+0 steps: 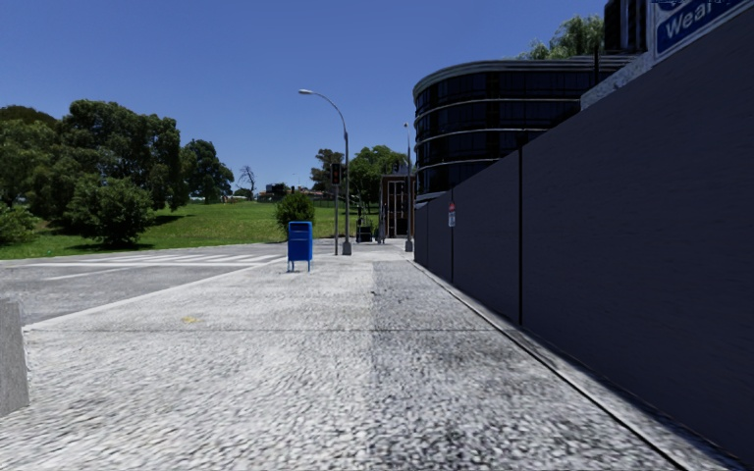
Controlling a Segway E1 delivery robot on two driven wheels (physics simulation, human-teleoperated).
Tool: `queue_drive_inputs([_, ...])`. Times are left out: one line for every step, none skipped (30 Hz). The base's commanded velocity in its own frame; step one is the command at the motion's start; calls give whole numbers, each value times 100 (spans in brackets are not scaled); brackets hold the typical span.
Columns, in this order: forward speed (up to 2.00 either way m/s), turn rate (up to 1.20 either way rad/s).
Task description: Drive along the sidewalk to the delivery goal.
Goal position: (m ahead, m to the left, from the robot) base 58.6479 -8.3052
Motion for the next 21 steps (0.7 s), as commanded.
queue_drive_inputs([200,0])
queue_drive_inputs([200,0])
queue_drive_inputs([200,0])
queue_drive_inputs([200,0])
queue_drive_inputs([200,0])
queue_drive_inputs([200,0])
queue_drive_inputs([200,0])
queue_drive_inputs([200,0])
queue_drive_inputs([200,0])
queue_drive_inputs([200,0])
queue_drive_inputs([200,0])
queue_drive_inputs([200,0])
queue_drive_inputs([200,0])
queue_drive_inputs([200,0])
queue_drive_inputs([200,0])
queue_drive_inputs([200,0])
queue_drive_inputs([200,0])
queue_drive_inputs([200,0])
queue_drive_inputs([200,0])
queue_drive_inputs([200,0])
queue_drive_inputs([200,0])
